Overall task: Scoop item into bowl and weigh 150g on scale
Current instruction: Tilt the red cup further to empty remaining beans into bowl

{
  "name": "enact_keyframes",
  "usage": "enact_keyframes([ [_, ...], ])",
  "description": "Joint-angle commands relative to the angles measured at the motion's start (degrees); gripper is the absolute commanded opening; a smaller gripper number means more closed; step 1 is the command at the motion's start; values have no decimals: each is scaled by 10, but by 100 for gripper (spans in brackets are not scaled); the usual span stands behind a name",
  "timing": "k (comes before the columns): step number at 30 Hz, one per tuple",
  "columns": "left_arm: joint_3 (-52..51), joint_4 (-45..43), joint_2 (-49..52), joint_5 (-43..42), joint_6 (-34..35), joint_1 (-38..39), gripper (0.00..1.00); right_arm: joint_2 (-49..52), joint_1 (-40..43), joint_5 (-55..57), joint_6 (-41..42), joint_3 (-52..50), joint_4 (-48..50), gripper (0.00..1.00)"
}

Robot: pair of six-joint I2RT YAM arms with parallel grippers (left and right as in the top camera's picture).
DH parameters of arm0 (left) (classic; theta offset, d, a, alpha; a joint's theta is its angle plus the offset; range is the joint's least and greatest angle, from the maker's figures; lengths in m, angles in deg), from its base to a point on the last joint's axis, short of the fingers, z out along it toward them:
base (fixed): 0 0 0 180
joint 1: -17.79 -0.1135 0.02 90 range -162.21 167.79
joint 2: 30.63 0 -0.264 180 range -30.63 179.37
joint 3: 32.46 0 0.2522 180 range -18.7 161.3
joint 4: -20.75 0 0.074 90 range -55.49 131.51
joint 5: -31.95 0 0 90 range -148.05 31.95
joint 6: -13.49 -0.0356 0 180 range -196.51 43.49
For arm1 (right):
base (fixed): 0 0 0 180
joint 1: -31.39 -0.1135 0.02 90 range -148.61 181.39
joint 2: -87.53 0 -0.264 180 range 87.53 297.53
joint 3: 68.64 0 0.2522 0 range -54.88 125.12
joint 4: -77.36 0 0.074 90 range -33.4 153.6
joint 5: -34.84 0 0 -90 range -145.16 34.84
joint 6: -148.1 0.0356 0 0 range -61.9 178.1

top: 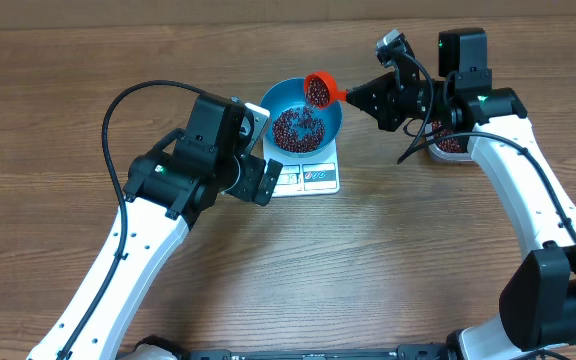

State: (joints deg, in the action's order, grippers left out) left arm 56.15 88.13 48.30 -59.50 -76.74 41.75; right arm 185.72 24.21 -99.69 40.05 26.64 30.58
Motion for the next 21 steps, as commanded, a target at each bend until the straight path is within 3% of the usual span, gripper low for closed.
enact_keyframes([
  [1, 8, -1, 5, 2, -11, 1, 100, -21, -3, 2, -5, 0, -5, 4],
  [21, 8, -1, 5, 2, -11, 0, 99, -37, -85, 166, -13, 0, -5, 4],
])
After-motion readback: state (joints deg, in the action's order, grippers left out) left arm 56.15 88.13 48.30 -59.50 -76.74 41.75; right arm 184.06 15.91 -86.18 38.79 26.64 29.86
